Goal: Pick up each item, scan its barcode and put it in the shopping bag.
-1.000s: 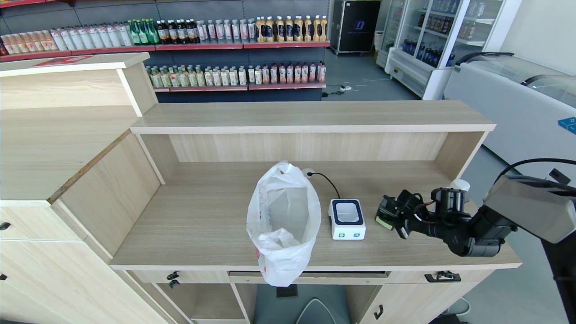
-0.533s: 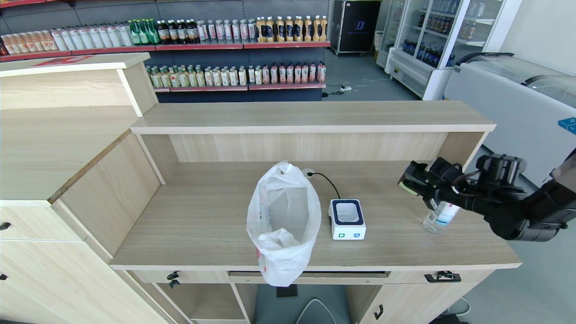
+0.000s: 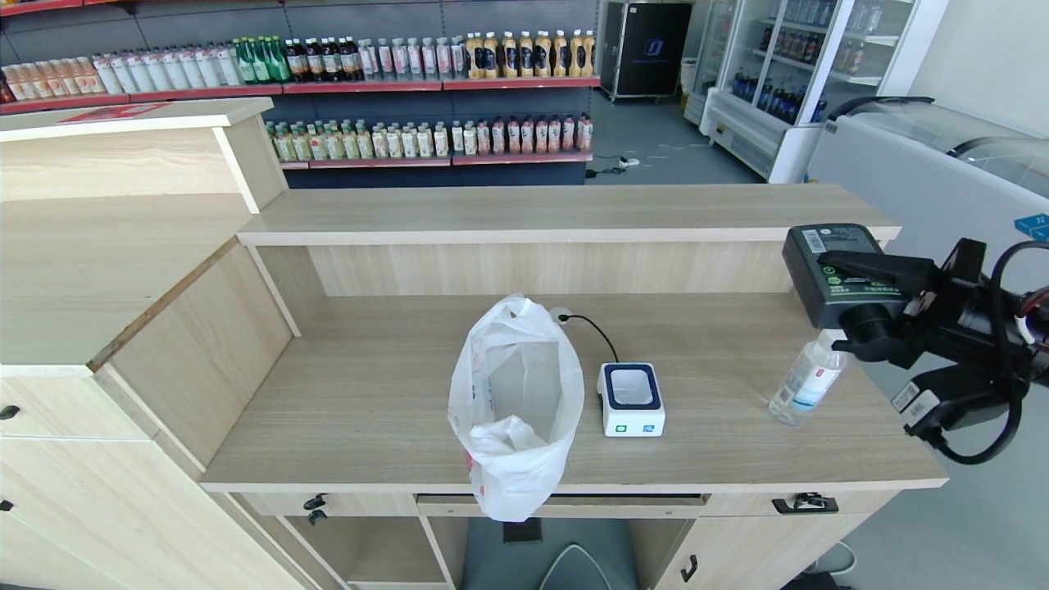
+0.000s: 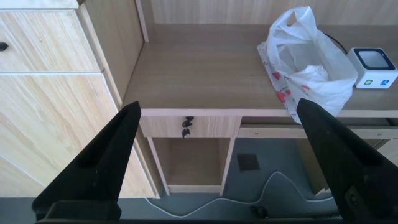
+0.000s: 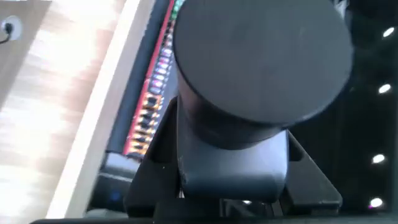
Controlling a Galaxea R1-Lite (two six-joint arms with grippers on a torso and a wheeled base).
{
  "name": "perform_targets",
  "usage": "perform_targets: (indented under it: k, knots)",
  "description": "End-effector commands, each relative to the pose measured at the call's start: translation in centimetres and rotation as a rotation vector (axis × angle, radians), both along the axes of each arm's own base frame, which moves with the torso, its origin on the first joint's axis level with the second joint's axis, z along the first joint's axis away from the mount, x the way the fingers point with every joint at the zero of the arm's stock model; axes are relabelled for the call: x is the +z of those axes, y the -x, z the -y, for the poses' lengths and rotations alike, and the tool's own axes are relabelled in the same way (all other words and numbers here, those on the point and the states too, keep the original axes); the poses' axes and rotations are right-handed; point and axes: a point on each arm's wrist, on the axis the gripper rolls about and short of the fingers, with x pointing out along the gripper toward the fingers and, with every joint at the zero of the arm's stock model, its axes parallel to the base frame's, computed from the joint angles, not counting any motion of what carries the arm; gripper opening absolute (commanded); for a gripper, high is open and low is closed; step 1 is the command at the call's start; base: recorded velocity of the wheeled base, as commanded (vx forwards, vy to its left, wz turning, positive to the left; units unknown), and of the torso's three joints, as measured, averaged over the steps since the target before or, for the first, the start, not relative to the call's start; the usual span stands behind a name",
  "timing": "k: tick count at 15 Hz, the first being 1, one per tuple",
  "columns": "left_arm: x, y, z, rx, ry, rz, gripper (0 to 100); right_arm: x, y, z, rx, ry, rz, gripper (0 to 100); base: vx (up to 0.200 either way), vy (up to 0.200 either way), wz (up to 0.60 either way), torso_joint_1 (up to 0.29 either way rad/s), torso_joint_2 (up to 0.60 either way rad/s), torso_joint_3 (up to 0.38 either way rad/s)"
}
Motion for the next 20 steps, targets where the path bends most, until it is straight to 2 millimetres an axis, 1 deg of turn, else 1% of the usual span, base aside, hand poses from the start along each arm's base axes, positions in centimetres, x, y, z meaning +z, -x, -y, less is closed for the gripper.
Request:
perform_targets:
  k: [1,3,4,6,7,9,11,13,15,17,20]
  knots:
    - [0.0,0.0,0.0,0.000,0.000,0.000,100,2.6,6.0,-5.8,0.296,0.159,0.391,0,0.000,0.000,0.00,0.000,0.00,0.000]
    - [0.0,0.0,0.0,0.000,0.000,0.000,100,1.8,7.9,-8.7,0.446,0.220,0.556,0,0.000,0.000,0.00,0.000,0.00,0.000]
    - [0.0,0.0,0.0,0.000,0.000,0.000,100,1.6,9.0,-9.6,0.500,0.227,0.610,0,0.000,0.000,0.00,0.000,0.00,0.000]
    - [0.0,0.0,0.0,0.000,0.000,0.000,100,1.0,9.9,-10.6,0.568,0.241,0.618,0,0.000,0.000,0.00,0.000,0.00,0.000]
    - [0.0,0.0,0.0,0.000,0.000,0.000,100,0.6,10.7,-11.0,0.618,0.258,0.598,0,0.000,0.000,0.00,0.000,0.00,0.000]
    - [0.0,0.0,0.0,0.000,0.000,0.000,100,0.9,11.8,-10.3,0.624,0.272,0.595,0,0.000,0.000,0.00,0.000,0.00,0.000]
    - [0.0,0.0,0.0,0.000,0.000,0.000,100,1.6,12.6,-9.8,0.620,0.259,0.600,0,0.000,0.000,0.00,0.000,0.00,0.000]
    - [0.0,0.0,0.0,0.000,0.000,0.000,100,2.2,13.1,-9.4,0.608,0.232,0.584,0,0.000,0.000,0.00,0.000,0.00,0.000]
    - [0.0,0.0,0.0,0.000,0.000,0.000,100,3.1,12.6,-8.8,0.553,0.207,0.583,0,0.000,0.000,0.00,0.000,0.00,0.000]
    - [0.0,0.0,0.0,0.000,0.000,0.000,100,3.2,12.4,-8.3,0.524,0.198,0.562,0,0.000,0.000,0.00,0.000,0.00,0.000]
    - [0.0,0.0,0.0,0.000,0.000,0.000,100,3.0,12.6,-8.3,0.534,0.192,0.547,0,0.000,0.000,0.00,0.000,0.00,0.000]
